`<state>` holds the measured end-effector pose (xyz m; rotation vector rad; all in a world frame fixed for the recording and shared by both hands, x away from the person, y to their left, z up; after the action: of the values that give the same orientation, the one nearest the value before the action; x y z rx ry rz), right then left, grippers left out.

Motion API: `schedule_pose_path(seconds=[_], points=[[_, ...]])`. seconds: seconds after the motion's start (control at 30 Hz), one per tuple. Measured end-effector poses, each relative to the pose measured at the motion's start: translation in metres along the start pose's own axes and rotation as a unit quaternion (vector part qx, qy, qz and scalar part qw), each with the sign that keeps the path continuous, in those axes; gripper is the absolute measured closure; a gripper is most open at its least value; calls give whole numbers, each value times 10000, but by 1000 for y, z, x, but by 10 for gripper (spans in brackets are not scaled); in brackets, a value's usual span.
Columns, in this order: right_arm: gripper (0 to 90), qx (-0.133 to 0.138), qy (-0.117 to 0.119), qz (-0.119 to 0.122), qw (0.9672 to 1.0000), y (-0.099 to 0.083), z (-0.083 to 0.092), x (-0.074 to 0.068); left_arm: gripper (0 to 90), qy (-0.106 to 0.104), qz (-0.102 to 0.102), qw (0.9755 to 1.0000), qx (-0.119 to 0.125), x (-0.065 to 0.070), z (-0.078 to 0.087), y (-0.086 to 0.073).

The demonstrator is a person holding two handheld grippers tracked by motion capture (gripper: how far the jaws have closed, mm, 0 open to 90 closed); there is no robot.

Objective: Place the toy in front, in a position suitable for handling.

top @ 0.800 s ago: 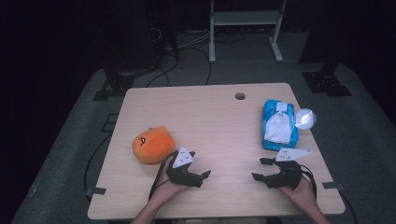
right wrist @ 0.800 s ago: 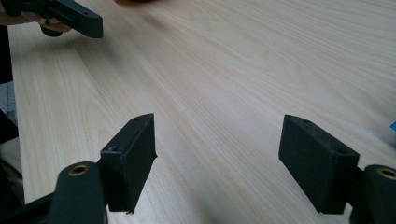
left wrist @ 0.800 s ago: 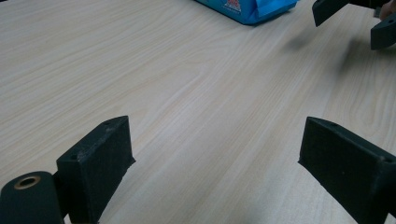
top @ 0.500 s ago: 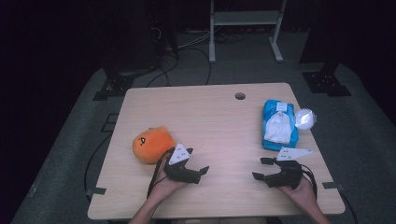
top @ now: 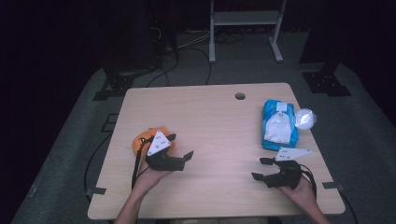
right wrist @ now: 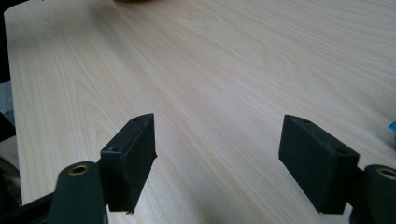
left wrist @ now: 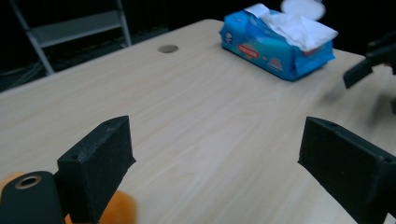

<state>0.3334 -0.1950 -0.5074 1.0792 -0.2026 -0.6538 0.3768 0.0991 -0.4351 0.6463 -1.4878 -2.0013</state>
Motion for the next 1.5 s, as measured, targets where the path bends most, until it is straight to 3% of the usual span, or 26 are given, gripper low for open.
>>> schedule_pose_path(seconds=[0.03, 0.07, 0.17, 0.43, 0.8, 1.17, 1.3, 1.5], points=[[262, 2, 0, 13, 10000, 0, 0, 0, 94, 0, 0, 10000, 0, 0, 0, 0], [262, 7, 3, 12, 10000, 0, 0, 0, 94, 180, 85, 9997, 108, -11, 6, 4], [262, -9, 6, 7, 10000, 0, -1, 0, 94, 367, 123, 9990, 202, -23, 13, 9], [262, -24, 16, 22, 10000, 0, -1, -2, 94, 748, 196, 9967, 256, -51, 32, 11], [261, -68, 41, 36, 10000, -1, -1, -3, 94, 1328, 328, 9906, 86, -96, 58, -7], [262, -123, 104, 61, 9999, -2, -4, -6, 94, 1245, 637, 9898, -264, -111, 49, -46], [262, -163, 107, 72, 9998, -3, -4, -7, 99, 1060, 786, 9907, -339, -110, 44, -58], [262, -173, 91, 79, 9998, -3, -4, -7, 256, 965, 752, 9916, -422, -108, 43, -64]])
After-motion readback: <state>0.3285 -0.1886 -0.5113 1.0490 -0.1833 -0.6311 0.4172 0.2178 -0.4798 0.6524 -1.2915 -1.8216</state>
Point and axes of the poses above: each handheld gripper's, and its own axes: z roughly backward along the jaws, y roughly out of its top, x roughly to its right, the point moved 9 cm from there along -z, roughly forward along the jaws, and after that the axes turned 6 degrees about x, right-handed, at the moved point
